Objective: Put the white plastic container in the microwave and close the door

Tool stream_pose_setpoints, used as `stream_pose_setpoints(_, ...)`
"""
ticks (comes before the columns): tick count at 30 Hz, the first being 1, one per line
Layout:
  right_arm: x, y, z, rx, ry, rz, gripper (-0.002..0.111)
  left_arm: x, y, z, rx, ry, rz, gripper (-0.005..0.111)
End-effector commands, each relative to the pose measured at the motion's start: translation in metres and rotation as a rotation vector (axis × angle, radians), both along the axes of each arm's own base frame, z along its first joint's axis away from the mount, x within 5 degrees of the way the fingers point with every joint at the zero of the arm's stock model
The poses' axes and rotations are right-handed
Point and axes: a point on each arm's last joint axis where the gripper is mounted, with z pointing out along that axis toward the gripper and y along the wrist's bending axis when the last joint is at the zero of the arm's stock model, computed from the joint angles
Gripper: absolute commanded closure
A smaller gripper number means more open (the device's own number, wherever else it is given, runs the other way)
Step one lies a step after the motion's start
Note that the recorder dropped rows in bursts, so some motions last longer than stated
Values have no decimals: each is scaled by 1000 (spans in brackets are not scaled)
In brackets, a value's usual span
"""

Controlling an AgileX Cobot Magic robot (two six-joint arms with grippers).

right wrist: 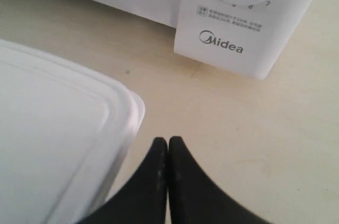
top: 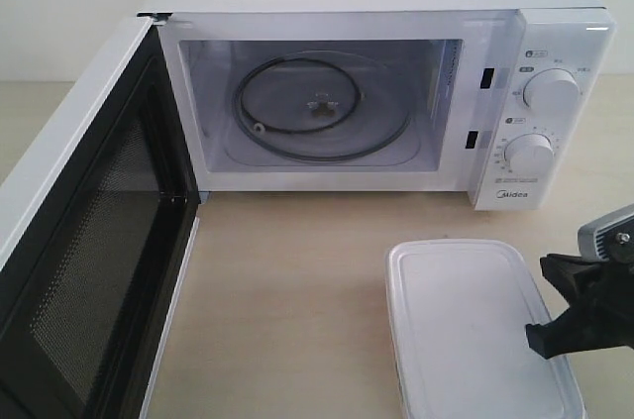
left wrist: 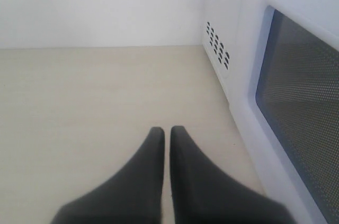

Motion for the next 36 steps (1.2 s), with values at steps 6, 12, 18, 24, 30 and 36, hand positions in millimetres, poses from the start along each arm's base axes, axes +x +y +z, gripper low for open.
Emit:
stream_pose_setpoints(6,-17,-2,-8,-3,74,-19,109,0,0,-1,-4,0,1,102)
stream_pose_setpoints(12,-27,-1,-10,3,91,5,109,0,0,-1,-4,0,1,102)
stream_pose_setpoints(18,-34,13,-10,69,126,157,109,0,0,-1,-4,0,1,102)
stream_pose_setpoints(24,-37,19,-7,123,131,219,109,0,0,-1,-4,0,1,102)
stream_pose_setpoints(30,-24,29,-6,142,167,284,109,0,0,-1,-4,0,1,102)
stream_pose_setpoints(36,-11,48,-5,75,189,375,109,0,0,-1,-4,0,1,102)
